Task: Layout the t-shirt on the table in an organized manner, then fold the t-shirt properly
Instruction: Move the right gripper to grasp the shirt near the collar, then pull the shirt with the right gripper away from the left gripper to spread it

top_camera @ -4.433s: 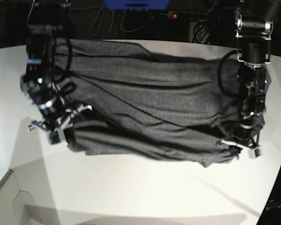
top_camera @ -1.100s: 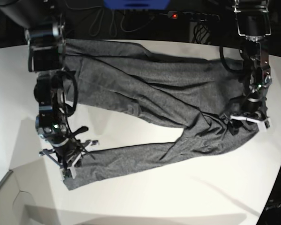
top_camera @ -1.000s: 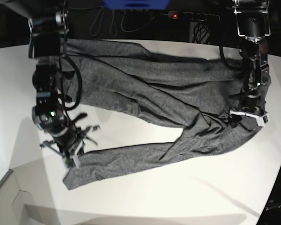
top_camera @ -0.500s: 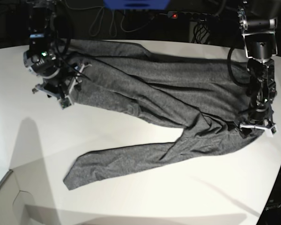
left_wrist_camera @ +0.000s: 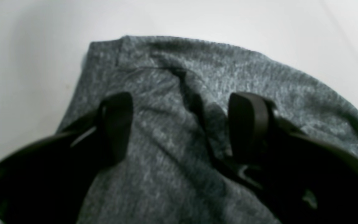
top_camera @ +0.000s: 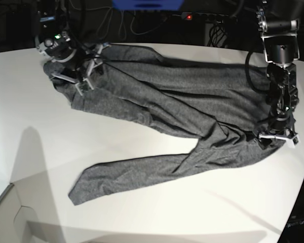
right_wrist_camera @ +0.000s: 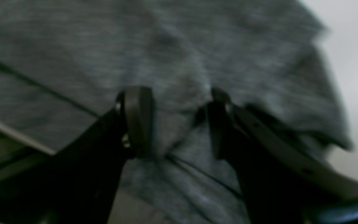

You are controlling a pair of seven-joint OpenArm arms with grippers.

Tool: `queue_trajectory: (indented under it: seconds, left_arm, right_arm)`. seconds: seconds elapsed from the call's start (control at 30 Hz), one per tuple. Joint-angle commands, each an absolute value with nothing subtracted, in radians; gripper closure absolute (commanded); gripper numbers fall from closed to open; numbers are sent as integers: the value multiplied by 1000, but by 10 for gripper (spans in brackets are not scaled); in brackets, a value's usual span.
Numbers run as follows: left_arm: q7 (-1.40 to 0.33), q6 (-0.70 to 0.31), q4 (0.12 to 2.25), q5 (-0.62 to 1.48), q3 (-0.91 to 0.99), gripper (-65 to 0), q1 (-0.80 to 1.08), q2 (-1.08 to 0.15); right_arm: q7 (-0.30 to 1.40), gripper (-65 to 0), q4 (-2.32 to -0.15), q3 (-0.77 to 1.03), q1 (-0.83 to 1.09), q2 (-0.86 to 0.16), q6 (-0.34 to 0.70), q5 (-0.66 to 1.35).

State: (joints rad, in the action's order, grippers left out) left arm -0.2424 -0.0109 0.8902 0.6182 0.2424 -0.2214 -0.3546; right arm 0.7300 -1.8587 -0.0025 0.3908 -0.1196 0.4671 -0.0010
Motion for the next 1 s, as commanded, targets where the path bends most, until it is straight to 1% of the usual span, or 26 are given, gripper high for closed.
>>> queue_trajectory:
  seconds: [0.0, 0.13, 0.2, 0.3, 0.4, 0.43, 0.97]
  left_arm:
    - [-259, -5, 898, 624, 246, -465, -229, -366]
    - [-259, -5, 898, 624, 246, -464, -229, -366]
    - [-259, -5, 898, 624, 246, -464, -229, -366]
    - [-259, -5, 898, 624, 246, -464, -229, -366]
    - [-259, -5, 897, 624, 246, -464, -229, -366]
    - [-259, -5, 897, 624, 246, -464, -229, -366]
    - [-259, -5, 897, 624, 246, -464, -229, -371]
  right_arm:
    - [707, -294, -1879, -12, 387, -127, 466, 5]
    - [707, -290, -1879, -38, 384, -127, 466, 5]
    - [707, -258, -1880, -39, 381, -127, 466, 5]
    - [707, -165, -1902, -39, 380, -127, 466, 5]
    - [707, -9, -1929, -39, 380, -127, 466, 5]
    - [707, 0, -1931, -39, 380, -127, 466, 5]
    - [685, 0, -1939, -36, 380, -128, 466, 5]
